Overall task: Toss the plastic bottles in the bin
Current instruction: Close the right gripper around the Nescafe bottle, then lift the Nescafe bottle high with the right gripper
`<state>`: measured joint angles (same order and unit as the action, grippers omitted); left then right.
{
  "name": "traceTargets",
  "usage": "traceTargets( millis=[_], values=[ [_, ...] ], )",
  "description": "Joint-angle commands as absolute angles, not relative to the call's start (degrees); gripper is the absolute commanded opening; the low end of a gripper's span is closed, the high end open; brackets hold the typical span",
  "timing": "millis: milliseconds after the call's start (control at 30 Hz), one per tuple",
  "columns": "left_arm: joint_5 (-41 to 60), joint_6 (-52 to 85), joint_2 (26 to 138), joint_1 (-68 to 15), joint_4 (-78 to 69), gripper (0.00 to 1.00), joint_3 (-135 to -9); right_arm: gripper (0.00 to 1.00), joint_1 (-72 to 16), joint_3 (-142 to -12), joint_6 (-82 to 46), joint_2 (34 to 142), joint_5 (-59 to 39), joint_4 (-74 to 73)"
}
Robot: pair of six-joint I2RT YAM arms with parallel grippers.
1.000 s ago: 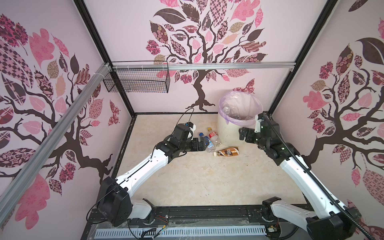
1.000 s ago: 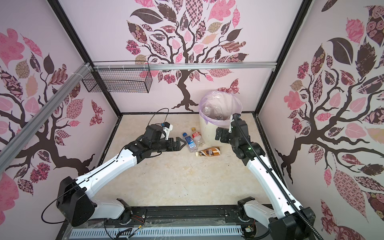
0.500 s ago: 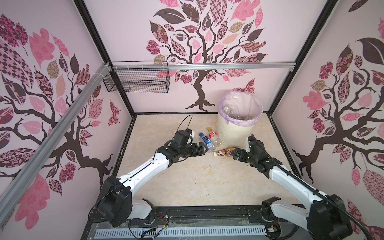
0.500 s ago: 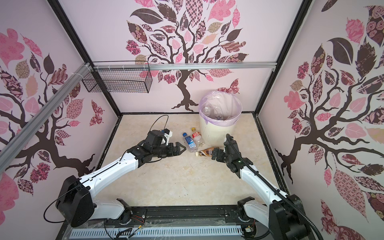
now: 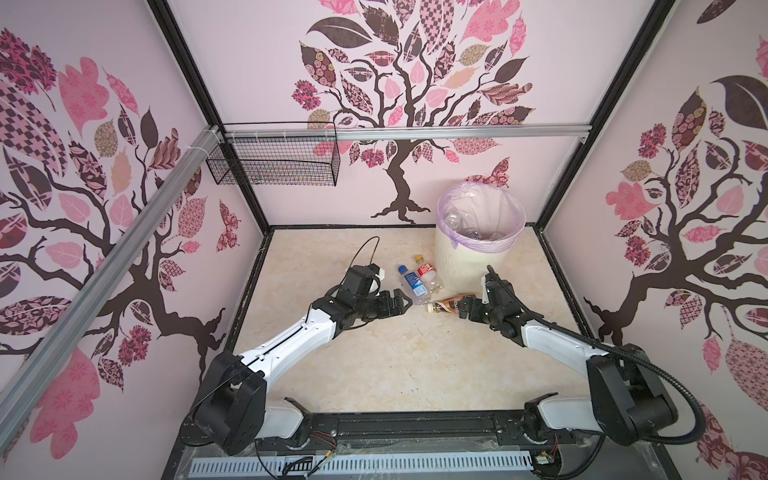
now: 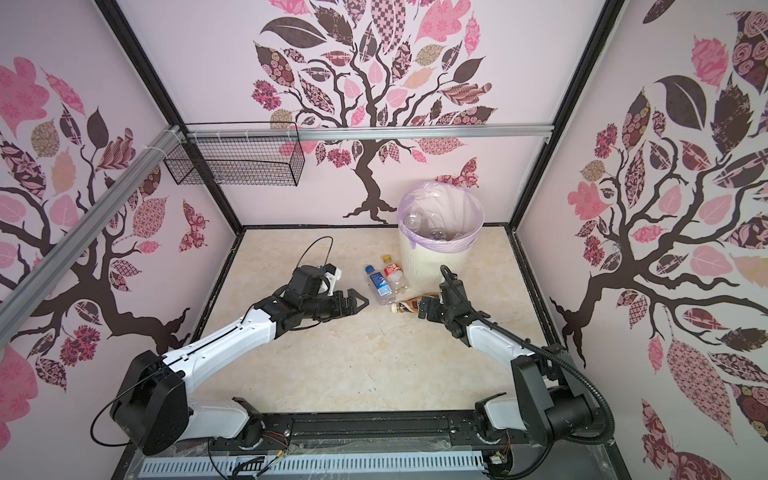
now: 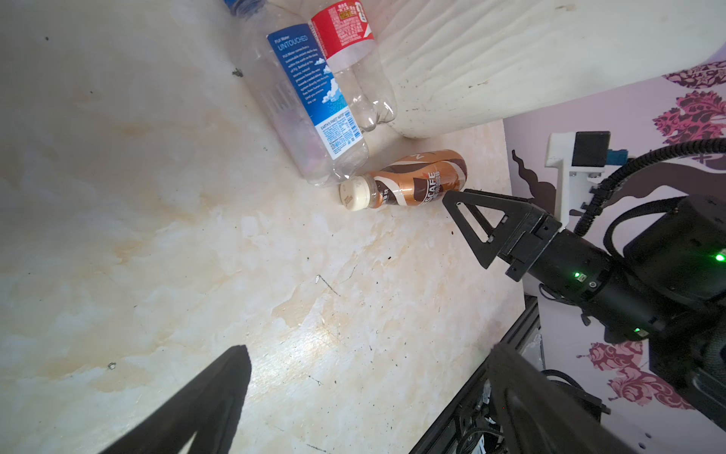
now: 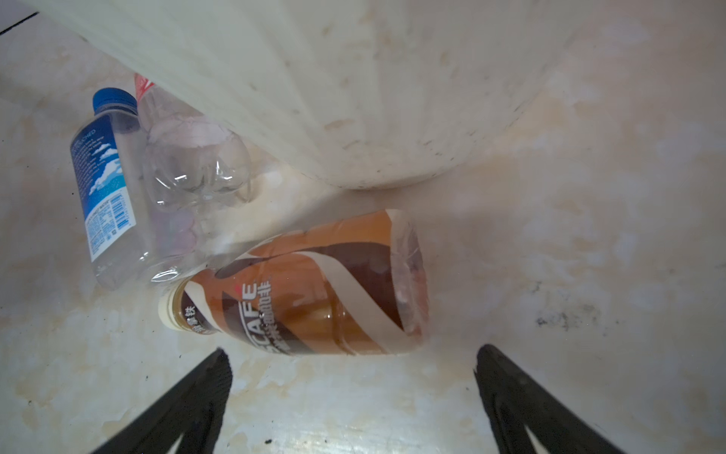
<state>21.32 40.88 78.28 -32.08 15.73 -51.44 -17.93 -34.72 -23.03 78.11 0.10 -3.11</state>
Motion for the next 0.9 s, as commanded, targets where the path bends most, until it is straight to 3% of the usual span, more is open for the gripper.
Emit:
traceTargets(
  millis=[0,233,667,867],
  values=[
    [22.88,41.72,76.59,-30.84,14.14,0.99,-49.60,1.00,-18.28,-37.11,-21.80,80.30,-1.06,-5.83],
    [22.24,41.53,76.54,-30.39,15.29,0.98,-49.41,0.99,-19.77,-38.98,-22.43,81.85,-4.54,-5.41],
    [22.41,43.33,75.03,-25.23,17.48,0.99,-48.04,1.00,-35.37,-39.99,-30.22,76.74,1.79,0.14],
    [22.50,43.02,73.01,-23.51,18.72,0.98,-46.61,1.00,-37.44,-43.56,-24.89,74.15,5.06,9.55]
  ],
)
